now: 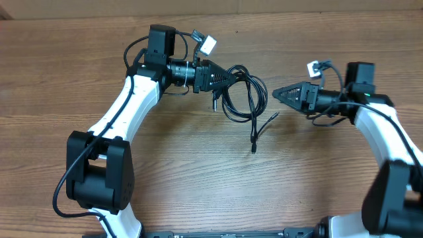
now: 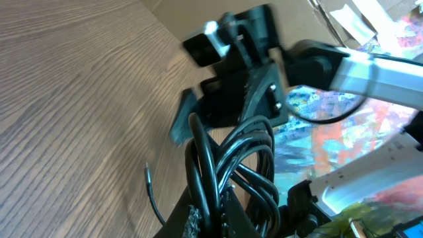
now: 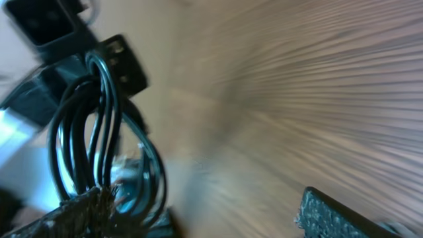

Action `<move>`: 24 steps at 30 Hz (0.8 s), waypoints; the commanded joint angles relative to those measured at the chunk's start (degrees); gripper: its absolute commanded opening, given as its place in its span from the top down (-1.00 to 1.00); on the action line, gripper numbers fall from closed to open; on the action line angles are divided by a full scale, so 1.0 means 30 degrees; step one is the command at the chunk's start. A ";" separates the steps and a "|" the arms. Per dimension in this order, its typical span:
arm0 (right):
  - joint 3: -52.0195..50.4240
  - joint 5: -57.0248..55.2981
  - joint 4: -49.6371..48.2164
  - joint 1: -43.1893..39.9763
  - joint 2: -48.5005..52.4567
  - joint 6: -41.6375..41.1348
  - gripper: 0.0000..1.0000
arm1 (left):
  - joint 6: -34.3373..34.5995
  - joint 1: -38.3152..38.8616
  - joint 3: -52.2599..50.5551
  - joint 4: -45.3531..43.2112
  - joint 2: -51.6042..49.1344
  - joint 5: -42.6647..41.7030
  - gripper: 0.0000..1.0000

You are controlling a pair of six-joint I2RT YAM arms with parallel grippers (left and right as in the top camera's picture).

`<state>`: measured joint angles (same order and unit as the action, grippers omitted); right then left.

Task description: Untangle cables

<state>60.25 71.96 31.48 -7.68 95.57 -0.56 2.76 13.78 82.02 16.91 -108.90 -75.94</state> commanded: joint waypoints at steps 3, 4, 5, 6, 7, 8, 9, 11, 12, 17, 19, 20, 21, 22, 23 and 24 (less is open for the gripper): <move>-0.0102 0.5982 -0.1916 0.1042 0.1814 0.0619 -0.68 | -0.0357 0.0087 0.0073 -0.0029 -0.0022 -0.1064 0.92; -0.0095 0.5982 -0.2135 0.1399 0.1996 0.0561 -0.67 | -0.0357 0.0102 0.0073 -0.0029 -0.0022 -0.1056 0.92; -0.0095 0.5982 -0.2222 0.1639 0.2040 0.0430 -0.67 | -0.0357 0.0109 0.0073 -0.0029 -0.0022 -0.1056 0.92; -0.0095 0.5982 -0.2419 0.1880 0.2047 0.0211 -0.67 | -0.0357 0.0131 0.0073 -0.0029 -0.0022 -0.1056 0.92; -0.0095 0.5982 -0.2645 0.2142 0.2047 0.0044 -0.67 | -0.0357 0.0138 0.0073 -0.0029 -0.0022 -0.1056 0.92; -0.0095 0.5982 -0.3082 0.2404 0.2047 -0.0335 -0.65 | -0.0357 0.0160 0.0073 -0.0022 -0.0022 -0.1056 0.92; -0.0095 0.5974 -0.3745 0.2667 0.2047 -0.0933 -0.63 | -0.0357 0.0168 0.0073 -0.0022 -0.0022 -0.1064 0.92; -0.0095 0.5901 -0.5056 0.3002 0.2047 -0.2033 -0.62 | -0.0357 0.0168 0.0073 -0.0029 -0.0022 -0.1239 0.92; -0.0095 0.5901 -0.5880 0.3147 0.2047 -0.2725 -0.62 | -0.0364 0.0168 0.0073 -0.0029 -0.0022 -0.1384 0.91; -0.0095 0.5282 -0.9122 0.3432 0.2047 -0.6105 -0.65 | -0.0372 0.0168 0.0073 -0.0160 -0.0022 -0.2076 0.92; -0.0095 0.4969 -0.9799 0.3432 0.2047 -0.6725 -0.65 | -0.0372 0.0168 0.0073 -0.0160 -0.0022 -0.2069 0.92; -0.0095 0.4976 -1.0134 0.3432 0.2047 -0.6914 -0.65 | -0.0379 0.0168 0.0073 -0.0160 -0.0022 -0.2069 0.91; -0.0095 0.4998 -1.0346 0.3439 0.2047 -0.7053 -0.65 | -0.0379 0.0168 0.0073 -0.0160 -0.0022 -0.2062 0.92; -0.0095 0.5049 -1.0535 0.3439 0.2047 -0.7417 -0.65 | -0.0503 0.0168 0.0073 -0.0153 -0.0022 -0.2062 0.91; -0.0095 0.5056 -1.0586 0.3439 0.2047 -0.7541 -0.65 | -0.0525 0.0168 0.0073 -0.0160 -0.0022 -0.2055 0.92; -0.0095 0.5056 -1.0593 0.3439 0.2047 -0.7825 -0.65 | -0.0525 0.0168 0.0073 -0.0160 -0.0022 -0.2055 0.92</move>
<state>59.83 86.59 0.36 2.35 101.71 -19.59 2.74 13.89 82.02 16.64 -108.88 -80.47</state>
